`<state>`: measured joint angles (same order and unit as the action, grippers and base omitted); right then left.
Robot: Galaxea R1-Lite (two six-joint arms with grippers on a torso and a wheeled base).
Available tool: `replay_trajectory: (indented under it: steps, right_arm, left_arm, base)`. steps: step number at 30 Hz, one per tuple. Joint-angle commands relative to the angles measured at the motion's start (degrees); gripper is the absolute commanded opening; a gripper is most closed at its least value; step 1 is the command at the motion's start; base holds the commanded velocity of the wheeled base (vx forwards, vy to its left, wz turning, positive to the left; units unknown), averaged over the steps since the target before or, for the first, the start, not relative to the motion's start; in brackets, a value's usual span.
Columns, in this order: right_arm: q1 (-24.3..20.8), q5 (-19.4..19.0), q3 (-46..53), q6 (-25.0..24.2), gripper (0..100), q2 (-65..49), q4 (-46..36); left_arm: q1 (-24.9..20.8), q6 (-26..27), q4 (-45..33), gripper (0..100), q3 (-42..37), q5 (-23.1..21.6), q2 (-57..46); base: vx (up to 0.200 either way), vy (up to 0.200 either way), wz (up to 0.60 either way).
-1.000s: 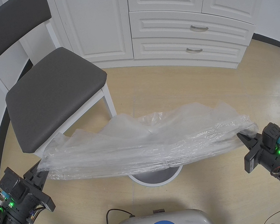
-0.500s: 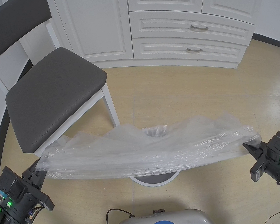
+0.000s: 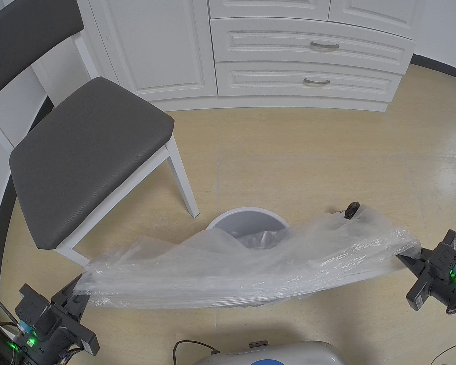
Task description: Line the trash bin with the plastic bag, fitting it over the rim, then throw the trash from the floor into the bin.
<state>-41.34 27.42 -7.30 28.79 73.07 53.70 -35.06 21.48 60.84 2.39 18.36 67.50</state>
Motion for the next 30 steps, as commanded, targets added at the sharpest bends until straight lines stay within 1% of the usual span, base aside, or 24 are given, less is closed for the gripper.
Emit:
replay_trajectory:
  steps: [1, 4, 5, 7, 13, 17, 30]
  right_arm:
    - [0.2, 0.1, 0.6, 0.5, 0, 0.5, 0.0]
    - [0.6, 0.1, 0.9, 0.8, 0, 0.5, 0.0]
    - [2.2, 0.1, 1.1, 1.9, 0, 0.6, 0.0]
    - [3.3, 0.1, 1.3, 2.8, 0, 0.5, 0.0]
    - [3.8, 0.2, 1.5, 2.9, 0, 0.6, 0.0]
    - [5.3, 0.1, 1.9, 4.2, 0, 0.6, 0.0]
    - [5.5, 0.1, 1.7, 4.4, 0, -0.1, 0.1]
  left_arm:
    - [0.9, 0.1, 0.1, 0, -0.1, 0.2, 0.8]
    - [1.3, 0.1, 0.1, 0, -0.1, 0.2, 0.8]
    - [2.7, 0.1, 0.1, 0, 0.0, 0.1, 0.8]
    - [3.6, 0.1, 0.1, 0, 0.1, 0.1, 0.8]
    - [4.4, 0.1, 0.1, 0, 0.2, 0.1, 0.6]
    - [4.6, 0.1, 0.1, 0, 0.2, 0.0, 0.5]
    - [4.6, 0.1, 0.2, 0, 0.2, 0.0, 0.5]
  base:
    - [0.000, 0.000, 0.00]
    - [0.000, 0.000, 0.00]
    - [0.000, 0.000, 0.00]
    - [0.000, 0.000, 0.00]
    - [0.000, 0.000, 0.00]
    - [0.000, 0.000, 0.00]
    - [0.000, 0.000, 0.00]
